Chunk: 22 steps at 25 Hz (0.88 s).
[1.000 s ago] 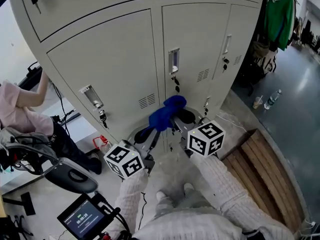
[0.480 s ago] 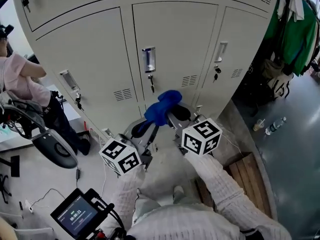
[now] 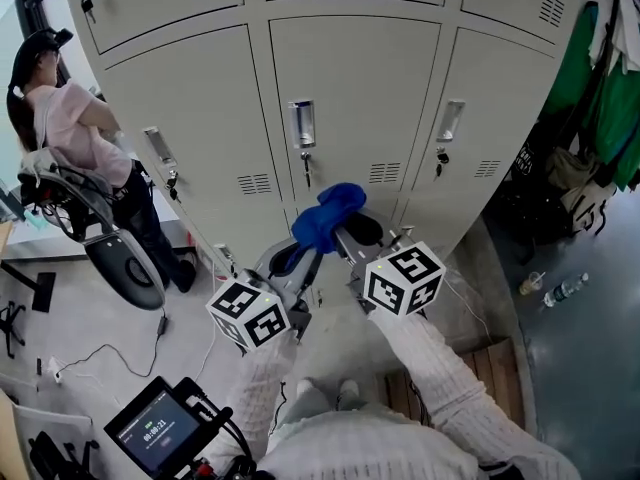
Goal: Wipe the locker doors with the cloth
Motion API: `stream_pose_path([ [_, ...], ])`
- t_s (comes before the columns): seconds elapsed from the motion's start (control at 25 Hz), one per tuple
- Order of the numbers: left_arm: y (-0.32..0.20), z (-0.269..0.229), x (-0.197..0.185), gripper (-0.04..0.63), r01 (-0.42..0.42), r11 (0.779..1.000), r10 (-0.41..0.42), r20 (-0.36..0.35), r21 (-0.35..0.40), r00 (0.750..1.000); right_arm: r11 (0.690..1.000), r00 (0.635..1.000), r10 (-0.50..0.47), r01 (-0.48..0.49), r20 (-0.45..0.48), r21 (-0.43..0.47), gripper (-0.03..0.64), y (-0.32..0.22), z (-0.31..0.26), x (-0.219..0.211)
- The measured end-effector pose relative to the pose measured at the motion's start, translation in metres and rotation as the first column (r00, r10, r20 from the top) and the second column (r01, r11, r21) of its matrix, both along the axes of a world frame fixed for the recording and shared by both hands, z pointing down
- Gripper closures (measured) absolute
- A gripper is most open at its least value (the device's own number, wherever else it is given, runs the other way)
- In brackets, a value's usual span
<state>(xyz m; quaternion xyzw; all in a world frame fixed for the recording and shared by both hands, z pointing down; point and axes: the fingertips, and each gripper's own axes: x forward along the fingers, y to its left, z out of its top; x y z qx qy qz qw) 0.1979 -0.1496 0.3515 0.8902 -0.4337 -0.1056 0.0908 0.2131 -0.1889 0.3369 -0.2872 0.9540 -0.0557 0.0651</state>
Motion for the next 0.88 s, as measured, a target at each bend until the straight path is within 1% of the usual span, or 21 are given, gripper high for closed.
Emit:
stream_pose_path([
  [0.12, -0.001, 0.000, -0.009, 0.589, 0.016, 1.000, -0.016, 0.002, -0.014, 1.000, 1.000, 1.000, -0.009, 0.009, 0.005, -0.015, 0.565, -0.001, 0.001, -0.009],
  [0.36, -0.001, -0.006, -0.027, 0.589, 0.008, 1.000, -0.008, 0.006, -0.015, 1.000, 1.000, 1.000, -0.004, 0.004, 0.007, -0.006, 0.565, 0.000, -0.003, -0.027],
  [0.52, -0.002, -0.004, -0.032, 0.589, -0.007, 1.000, 0.006, -0.006, -0.018, 1.000, 1.000, 1.000, 0.009, -0.009, 0.001, -0.004, 0.565, -0.001, -0.002, -0.032],
  [0.72, -0.004, -0.002, -0.036, 0.589, -0.025, 0.999, 0.023, -0.049, -0.025, 0.999, 1.000, 1.000, 0.012, -0.012, -0.010, 0.008, 0.566, -0.001, -0.002, -0.036],
  [0.88, -0.004, -0.001, -0.034, 0.589, -0.029, 0.999, 0.028, -0.041, -0.024, 0.999, 1.000, 1.000, 0.012, -0.011, -0.022, 0.014, 0.566, -0.001, -0.001, -0.034],
])
